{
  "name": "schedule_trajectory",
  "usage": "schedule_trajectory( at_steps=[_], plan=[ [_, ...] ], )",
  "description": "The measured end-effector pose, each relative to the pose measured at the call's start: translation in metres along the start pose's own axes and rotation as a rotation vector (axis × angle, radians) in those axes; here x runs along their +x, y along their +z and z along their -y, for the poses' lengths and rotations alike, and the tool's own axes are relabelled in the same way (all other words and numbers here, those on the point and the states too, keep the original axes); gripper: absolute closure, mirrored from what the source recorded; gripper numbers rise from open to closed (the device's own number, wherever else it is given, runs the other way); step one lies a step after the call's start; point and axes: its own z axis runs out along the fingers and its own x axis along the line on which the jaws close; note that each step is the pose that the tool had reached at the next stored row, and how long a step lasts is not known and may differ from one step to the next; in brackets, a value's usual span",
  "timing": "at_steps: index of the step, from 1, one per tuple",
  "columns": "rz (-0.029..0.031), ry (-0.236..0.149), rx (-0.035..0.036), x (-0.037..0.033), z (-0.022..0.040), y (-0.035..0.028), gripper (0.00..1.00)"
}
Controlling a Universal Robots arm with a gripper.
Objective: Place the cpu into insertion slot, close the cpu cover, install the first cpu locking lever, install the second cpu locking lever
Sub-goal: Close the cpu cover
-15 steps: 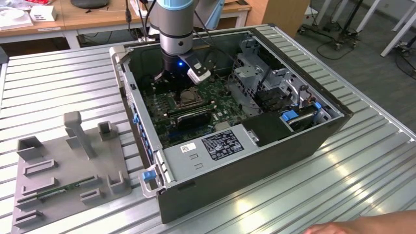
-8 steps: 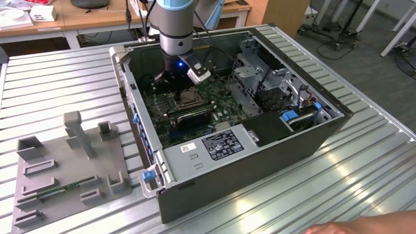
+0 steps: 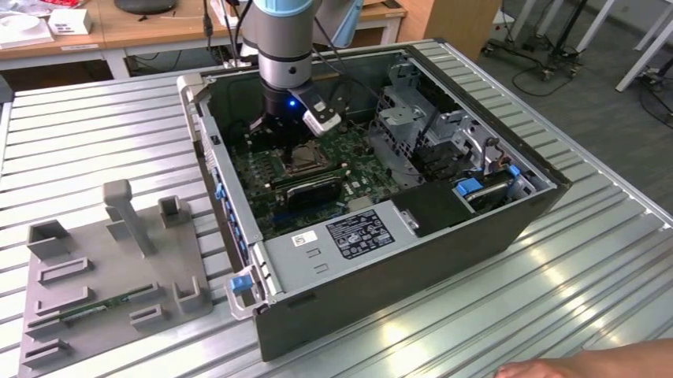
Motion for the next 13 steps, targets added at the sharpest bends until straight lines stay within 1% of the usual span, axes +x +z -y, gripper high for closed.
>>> schedule_trajectory(
  at_steps=[2, 4, 9, 13],
  plan=[
    [0.0004, 0.000, -0.0008, -0.0002, -0.0003, -0.0016, 0.90],
    [-0.0006, 0.000, 0.0008, -0.0001, -0.0001, -0.0038, 0.90],
    [-0.0006, 0.000, 0.0009, -0.0002, -0.0003, -0.0080, 0.90],
    [-0.0006, 0.000, 0.0009, -0.0003, -0.0005, -0.0131, 0.90]
  ],
)
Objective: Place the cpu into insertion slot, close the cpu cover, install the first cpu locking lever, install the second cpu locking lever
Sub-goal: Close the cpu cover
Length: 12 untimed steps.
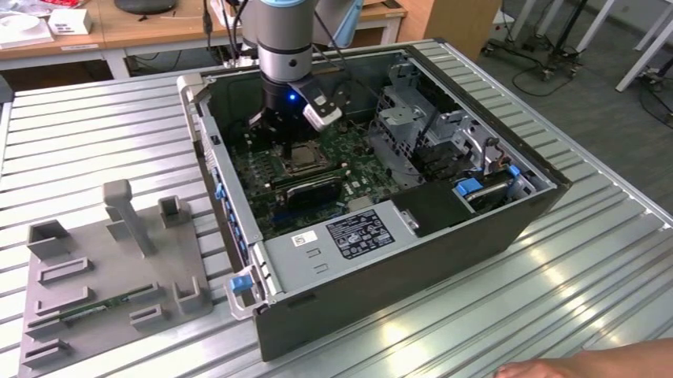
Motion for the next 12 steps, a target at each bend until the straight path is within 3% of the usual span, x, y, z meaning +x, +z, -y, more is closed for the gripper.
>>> schedule_trajectory(
  at_steps=[5, 12],
  plan=[
    [-0.0001, 0.000, 0.0000, -0.0002, -0.0003, -0.0078, 0.90],
    [-0.0003, 0.000, 0.0003, -0.0013, -0.0005, -0.0085, 0.90]
  ],
)
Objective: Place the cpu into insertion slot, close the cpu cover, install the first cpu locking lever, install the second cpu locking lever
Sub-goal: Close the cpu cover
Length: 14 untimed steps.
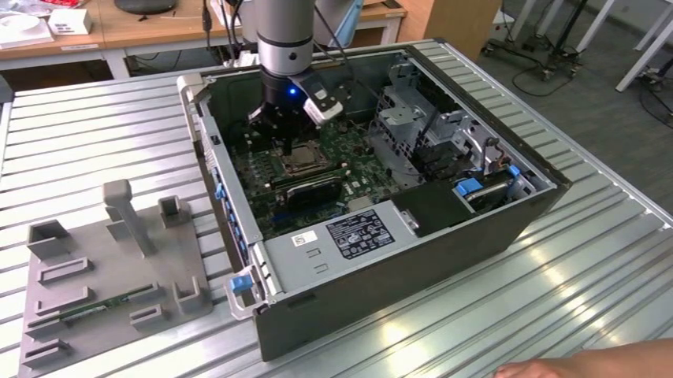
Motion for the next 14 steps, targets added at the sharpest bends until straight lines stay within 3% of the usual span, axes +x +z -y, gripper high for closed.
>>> schedule_trajectory(
  at_steps=[7, 14],
  plan=[
    [0.0002, 0.000, -0.0002, -0.0107, -0.0011, 0.0005, 0.90],
    [0.0002, 0.000, -0.0002, -0.0257, -0.0027, 0.0011, 0.90]
  ],
)
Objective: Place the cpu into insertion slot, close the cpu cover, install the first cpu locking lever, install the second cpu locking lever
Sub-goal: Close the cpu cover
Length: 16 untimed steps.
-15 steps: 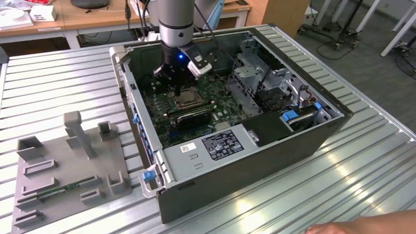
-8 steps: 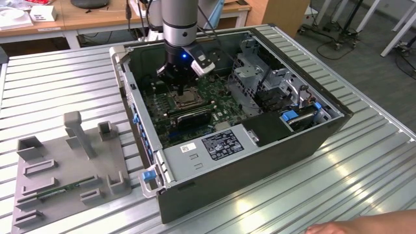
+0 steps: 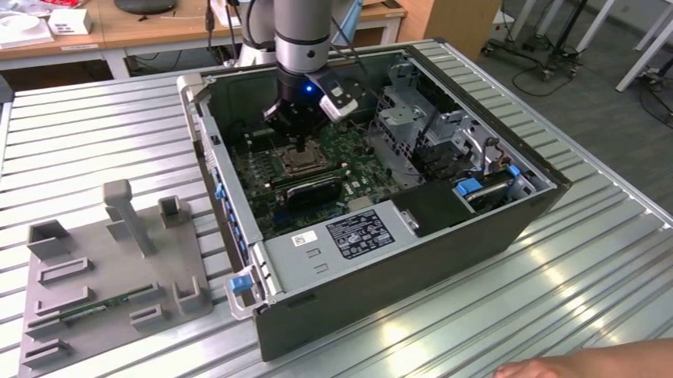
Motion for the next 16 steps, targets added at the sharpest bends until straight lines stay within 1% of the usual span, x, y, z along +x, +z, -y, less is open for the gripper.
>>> schedule_trajectory(
  at_steps=[2, 4, 5, 9, 16],
  plan=[
    [0.0000, 0.000, 0.0001, -0.0007, 0.0000, 0.0001, 0.90],
    [0.0020, -0.001, -0.0001, -0.0008, -0.0001, 0.0005, 0.90],
    [0.0039, -0.001, -0.0003, -0.0007, -0.0001, 0.0007, 0.90],
    [0.0142, -0.003, -0.0016, -0.0008, -0.0001, 0.0014, 0.90],
    [0.0149, -0.003, -0.0016, -0.0007, 0.0000, 0.0012, 0.90]
  ],
)
